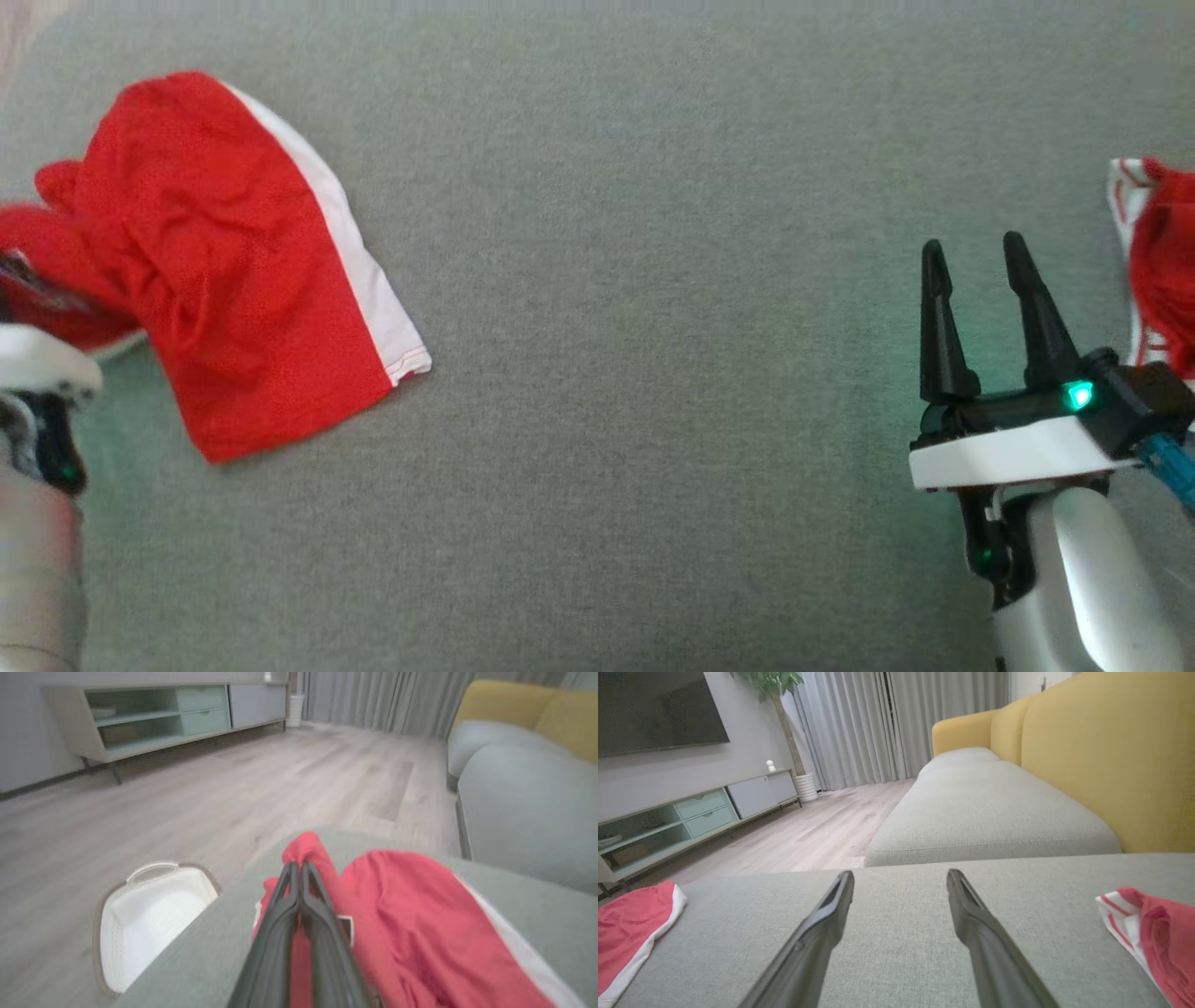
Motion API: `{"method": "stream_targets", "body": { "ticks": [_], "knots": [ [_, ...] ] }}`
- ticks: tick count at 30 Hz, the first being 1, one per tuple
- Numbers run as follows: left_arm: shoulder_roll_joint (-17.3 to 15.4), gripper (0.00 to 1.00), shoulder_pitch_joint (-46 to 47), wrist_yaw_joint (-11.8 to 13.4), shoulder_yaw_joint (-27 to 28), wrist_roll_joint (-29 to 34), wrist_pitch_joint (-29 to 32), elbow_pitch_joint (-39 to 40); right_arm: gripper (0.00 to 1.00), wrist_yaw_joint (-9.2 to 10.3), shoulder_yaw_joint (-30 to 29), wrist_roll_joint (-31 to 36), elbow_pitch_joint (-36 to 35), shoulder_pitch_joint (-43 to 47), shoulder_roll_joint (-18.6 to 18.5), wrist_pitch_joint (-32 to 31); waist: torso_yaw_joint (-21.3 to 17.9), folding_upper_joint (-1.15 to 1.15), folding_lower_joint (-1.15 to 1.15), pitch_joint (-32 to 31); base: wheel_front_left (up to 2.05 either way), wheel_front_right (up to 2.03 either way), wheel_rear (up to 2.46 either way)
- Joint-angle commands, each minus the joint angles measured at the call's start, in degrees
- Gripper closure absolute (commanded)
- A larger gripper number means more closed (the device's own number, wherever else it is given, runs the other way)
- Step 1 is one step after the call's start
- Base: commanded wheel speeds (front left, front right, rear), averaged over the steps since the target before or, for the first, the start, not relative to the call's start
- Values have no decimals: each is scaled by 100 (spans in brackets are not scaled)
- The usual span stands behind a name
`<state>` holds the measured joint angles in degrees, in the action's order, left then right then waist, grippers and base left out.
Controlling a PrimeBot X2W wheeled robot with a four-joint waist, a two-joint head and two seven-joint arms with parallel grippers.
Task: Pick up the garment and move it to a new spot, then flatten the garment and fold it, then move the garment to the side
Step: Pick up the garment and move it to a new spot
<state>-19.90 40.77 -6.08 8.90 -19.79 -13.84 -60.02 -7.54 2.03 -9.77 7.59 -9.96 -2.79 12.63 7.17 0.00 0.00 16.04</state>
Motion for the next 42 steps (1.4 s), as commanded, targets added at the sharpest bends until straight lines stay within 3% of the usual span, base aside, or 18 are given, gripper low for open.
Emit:
{"method": "stream_targets", "body": {
  "ticks": [1,4,7,13,21,30,31,32,42],
  "knots": [
    [-398,100,134,-28,156,-40,-85,346,0,5,173,-52,-129,-73,-9,78,-114,0,0,-177,0,0,0],
    [-337,100,63,-87,241,4,-111,1633,0,5,216,-156,-25,-51,-9,128,-217,0,0,-338,0,0,0],
    [-42,100,-174,-123,171,31,-114,2995,0,5,218,-246,68,-31,-9,172,-347,0,0,-468,0,0,0],
    [217,100,-500,-138,-773,316,-115,4693,0,5,278,-393,161,-80,-9,219,-710,0,0,-552,0,0,0],
    [518,100,-197,-139,-2295,544,103,5194,0,5,354,-577,115,-229,-9,235,-1361,0,0,-360,0,0,0],
    [1310,100,136,-98,-3338,936,241,4292,0,5,402,-783,35,-324,-9,236,-1944,0,0,-175,0,0,0],
    [1385,87,104,-80,-3423,934,248,4166,0,5,397,-791,31,-322,-9,236,-1963,0,0,-174,0,0,0],
    [1449,0,69,-72,-3511,925,240,4060,0,5,387,-795,30,-320,-9,236,-1975,0,0,-174,0,0,0],
    [1652,0,-326,99,-3733,612,-50,3750,0,5,250,-700,22,-213,-9,236,-1629,0,0,-309,0,0,0]
  ]
}}
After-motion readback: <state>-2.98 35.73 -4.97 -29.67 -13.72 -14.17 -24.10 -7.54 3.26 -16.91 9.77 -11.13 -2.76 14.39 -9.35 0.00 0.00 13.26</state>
